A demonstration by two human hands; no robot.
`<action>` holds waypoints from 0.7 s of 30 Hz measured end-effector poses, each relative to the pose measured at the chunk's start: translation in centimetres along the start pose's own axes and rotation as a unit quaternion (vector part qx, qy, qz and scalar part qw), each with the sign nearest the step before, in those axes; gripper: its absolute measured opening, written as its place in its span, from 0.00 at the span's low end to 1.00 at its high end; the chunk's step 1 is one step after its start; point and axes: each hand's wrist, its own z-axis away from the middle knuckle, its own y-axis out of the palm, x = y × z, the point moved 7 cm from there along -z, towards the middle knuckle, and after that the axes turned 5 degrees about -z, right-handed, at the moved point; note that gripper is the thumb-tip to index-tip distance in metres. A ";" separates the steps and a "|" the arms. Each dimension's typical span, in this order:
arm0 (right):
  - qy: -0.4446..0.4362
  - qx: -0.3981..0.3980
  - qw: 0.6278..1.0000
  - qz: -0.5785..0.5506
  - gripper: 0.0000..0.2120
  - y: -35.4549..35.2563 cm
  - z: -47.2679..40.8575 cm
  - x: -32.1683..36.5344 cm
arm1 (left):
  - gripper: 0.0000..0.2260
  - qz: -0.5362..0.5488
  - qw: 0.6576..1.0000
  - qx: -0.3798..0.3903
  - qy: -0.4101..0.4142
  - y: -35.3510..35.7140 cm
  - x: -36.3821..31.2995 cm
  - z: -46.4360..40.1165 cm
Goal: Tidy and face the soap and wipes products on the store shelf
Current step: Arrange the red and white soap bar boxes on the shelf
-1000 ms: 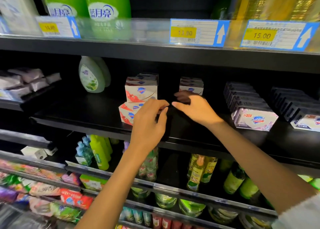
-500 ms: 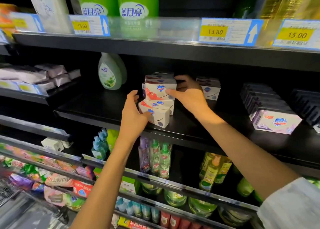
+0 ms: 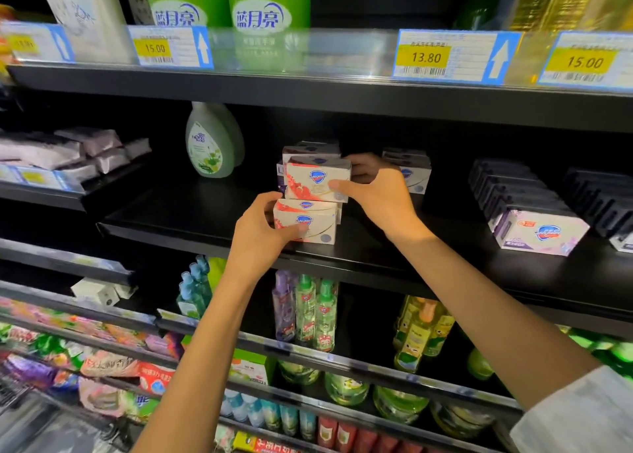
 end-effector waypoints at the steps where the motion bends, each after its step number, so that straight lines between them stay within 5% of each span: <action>1: 0.002 -0.003 1.000 -0.012 0.19 -0.4 0.3 0.0 | 0.25 -0.001 1.000 -0.003 0.004 -0.1 0.0 0.1; 11: 0.017 -0.101 0.988 -0.114 0.22 -10.3 0.8 -0.7 | 0.19 -0.040 0.998 0.030 0.035 0.0 -1.1 1.1; 21: 0.090 -0.074 0.993 -0.015 0.22 -14.7 0.4 -6.9 | 0.18 -0.051 0.989 0.116 0.079 8.1 -5.0 1.0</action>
